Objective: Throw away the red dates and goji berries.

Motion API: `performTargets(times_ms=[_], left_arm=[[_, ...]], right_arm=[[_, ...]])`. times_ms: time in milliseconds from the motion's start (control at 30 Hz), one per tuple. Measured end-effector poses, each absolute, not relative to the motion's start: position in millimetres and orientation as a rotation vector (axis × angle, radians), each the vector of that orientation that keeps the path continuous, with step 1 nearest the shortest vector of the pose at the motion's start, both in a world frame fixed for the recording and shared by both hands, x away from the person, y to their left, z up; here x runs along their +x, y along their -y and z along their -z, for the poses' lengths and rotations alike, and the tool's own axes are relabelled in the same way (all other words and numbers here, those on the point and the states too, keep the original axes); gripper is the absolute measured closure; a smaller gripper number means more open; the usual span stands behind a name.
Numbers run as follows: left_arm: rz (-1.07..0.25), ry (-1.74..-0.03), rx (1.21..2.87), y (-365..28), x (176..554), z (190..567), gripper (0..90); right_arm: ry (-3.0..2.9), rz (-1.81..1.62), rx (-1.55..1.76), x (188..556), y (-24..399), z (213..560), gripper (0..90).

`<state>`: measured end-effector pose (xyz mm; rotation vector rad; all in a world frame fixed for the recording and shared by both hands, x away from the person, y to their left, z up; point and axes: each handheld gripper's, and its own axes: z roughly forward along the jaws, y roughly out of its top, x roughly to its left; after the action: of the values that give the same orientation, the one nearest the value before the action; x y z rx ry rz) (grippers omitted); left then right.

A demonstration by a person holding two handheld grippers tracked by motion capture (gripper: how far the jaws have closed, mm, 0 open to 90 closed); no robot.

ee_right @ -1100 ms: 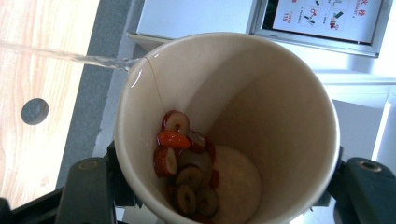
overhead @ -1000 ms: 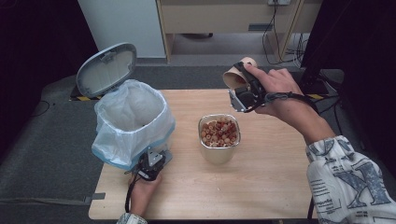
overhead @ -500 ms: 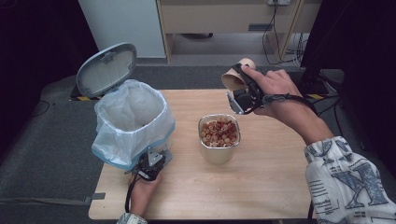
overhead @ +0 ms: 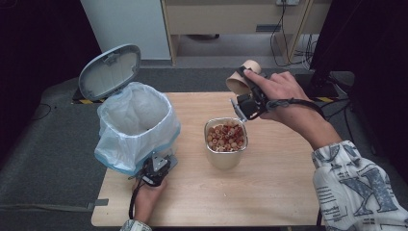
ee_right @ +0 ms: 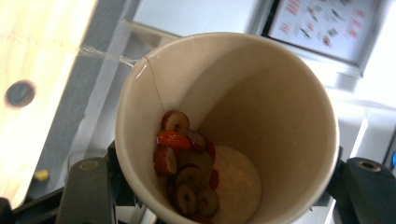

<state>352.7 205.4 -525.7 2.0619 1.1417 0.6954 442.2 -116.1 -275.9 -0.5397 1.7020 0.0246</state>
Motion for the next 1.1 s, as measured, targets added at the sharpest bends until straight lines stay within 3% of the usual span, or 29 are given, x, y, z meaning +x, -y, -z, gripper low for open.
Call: performTargets(times_ms=[567,1100], left_arm=[[-0.692,-1.145,2.053,-205.2,352.8,526.0,89.1],[-0.693,-1.145,2.052,-205.1,352.7,526.0,89.1]], right_arm=[[-1.657,0.169,-0.735,440.0,103.6,302.7,33.3],[-1.645,0.135,-0.689,438.3,106.1,291.6,33.3]])
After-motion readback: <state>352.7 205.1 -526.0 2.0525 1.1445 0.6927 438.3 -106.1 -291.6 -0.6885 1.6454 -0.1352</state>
